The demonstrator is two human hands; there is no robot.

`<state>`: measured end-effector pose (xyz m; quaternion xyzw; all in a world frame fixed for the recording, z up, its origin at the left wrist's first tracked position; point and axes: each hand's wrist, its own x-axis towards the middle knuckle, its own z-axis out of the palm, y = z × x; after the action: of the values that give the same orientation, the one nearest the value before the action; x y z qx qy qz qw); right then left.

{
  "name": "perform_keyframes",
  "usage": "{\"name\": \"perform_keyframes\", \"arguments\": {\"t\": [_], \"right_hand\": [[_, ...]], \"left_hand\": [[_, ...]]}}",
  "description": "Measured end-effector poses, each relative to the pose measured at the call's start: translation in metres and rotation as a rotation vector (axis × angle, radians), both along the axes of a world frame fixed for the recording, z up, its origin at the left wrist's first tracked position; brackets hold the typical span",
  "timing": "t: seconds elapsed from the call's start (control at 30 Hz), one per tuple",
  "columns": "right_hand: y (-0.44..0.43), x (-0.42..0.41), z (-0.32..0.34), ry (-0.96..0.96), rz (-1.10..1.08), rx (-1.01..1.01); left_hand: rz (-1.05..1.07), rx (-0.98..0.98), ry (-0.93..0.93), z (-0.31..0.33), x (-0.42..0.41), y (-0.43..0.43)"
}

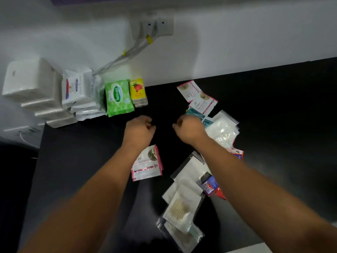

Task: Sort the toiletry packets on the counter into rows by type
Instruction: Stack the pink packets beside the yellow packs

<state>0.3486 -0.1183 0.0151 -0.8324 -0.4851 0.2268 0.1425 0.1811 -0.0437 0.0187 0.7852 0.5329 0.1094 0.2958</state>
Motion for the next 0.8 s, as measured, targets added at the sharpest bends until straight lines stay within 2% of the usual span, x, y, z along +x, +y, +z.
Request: {"name": "perform_keyframes", "arguments": {"t": [0.2, 0.37, 0.5, 0.6, 0.73, 0.8], "right_hand": [[0.021, 0.109, -0.018, -0.112, -0.110, 0.072], [0.031, 0.159, -0.045, -0.230, -0.117, -0.021], [0.040, 0.171, -0.054, -0.286, 0.010, -0.050], [0.045, 0.175, -0.052, -0.181, 0.039, -0.073], [0.039, 0.174, -0.040, -0.124, 0.077, -0.053], [0.035, 0.172, -0.031, -0.123, 0.038, 0.036]], "left_hand": [[-0.146, -0.005, -0.023, -0.015, 0.120, 0.010], [-0.136, -0.014, 0.144, -0.037, 0.186, 0.016], [-0.045, 0.089, 0.316, -0.047, 0.211, 0.009], [0.002, 0.079, 0.373, -0.049, 0.218, 0.008], [-0.035, 0.116, 0.388, -0.041, 0.213, 0.004], [-0.046, 0.181, 0.278, -0.034, 0.204, 0.004]]}}
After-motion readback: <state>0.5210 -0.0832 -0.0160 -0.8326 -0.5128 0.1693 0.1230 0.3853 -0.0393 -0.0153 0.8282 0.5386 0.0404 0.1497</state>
